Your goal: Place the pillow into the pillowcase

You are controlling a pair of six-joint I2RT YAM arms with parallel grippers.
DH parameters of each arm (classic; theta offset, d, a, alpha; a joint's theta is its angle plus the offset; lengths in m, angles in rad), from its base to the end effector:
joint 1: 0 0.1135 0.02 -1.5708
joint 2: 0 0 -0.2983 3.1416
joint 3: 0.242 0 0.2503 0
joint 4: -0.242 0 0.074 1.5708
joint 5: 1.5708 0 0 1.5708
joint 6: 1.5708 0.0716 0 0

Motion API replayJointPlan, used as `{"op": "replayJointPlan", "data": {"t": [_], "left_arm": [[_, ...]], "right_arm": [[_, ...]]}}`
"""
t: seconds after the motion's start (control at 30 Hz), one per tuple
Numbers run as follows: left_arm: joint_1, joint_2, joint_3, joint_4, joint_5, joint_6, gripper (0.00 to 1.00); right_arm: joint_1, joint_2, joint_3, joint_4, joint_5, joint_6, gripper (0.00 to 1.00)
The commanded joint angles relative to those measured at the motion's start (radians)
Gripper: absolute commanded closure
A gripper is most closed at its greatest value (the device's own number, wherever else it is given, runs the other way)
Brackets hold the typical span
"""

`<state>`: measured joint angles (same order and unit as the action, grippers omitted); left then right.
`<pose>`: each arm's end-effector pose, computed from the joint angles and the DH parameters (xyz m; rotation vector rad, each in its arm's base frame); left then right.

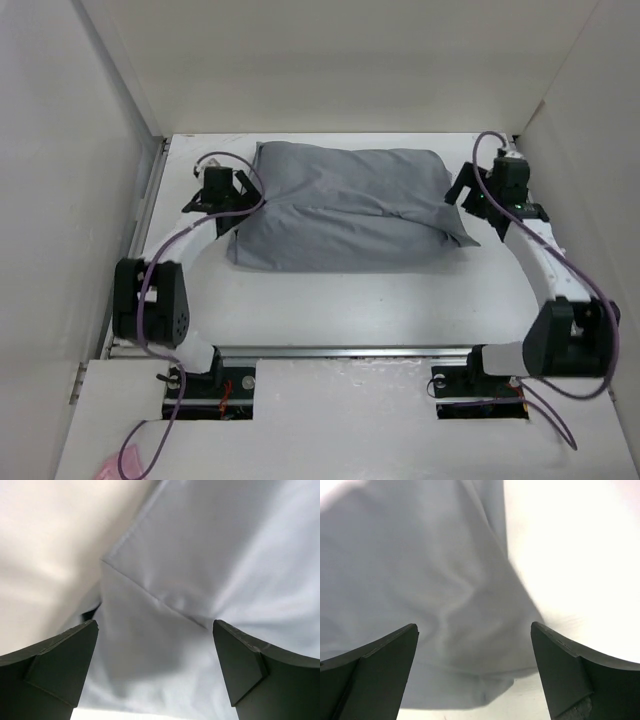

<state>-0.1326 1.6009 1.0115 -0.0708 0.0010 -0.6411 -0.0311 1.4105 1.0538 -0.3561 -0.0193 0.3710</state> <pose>0.3760 -0.0502 0.2372 -0.5690 2.1920 -0.4194 0.3311 -0.0089 0.2841 0.4477 2.2473 0.1991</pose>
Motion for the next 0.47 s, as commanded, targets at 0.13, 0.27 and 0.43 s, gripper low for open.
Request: {"op": "replayJointPlan", "data": {"t": [0.13,0.27,0.43], "left_arm": [[0.021,-0.463,0.128,-0.144,-0.265,0.029,0.0],[0.021,-0.628,0.043,0.023,-0.26,0.047,0.0],[0.021,-0.67,0.024,0.023,-0.24,0.06,0.0]], "right_arm": [[0.007,-0.314,0.109,0.06,0.087,-0.063,0.01],[0.007,-0.366,0.098,0.069,0.081,-0.072,0.01],[0.007,-0.363,0.089,0.069,0.079,-0.093,0.01]]}}
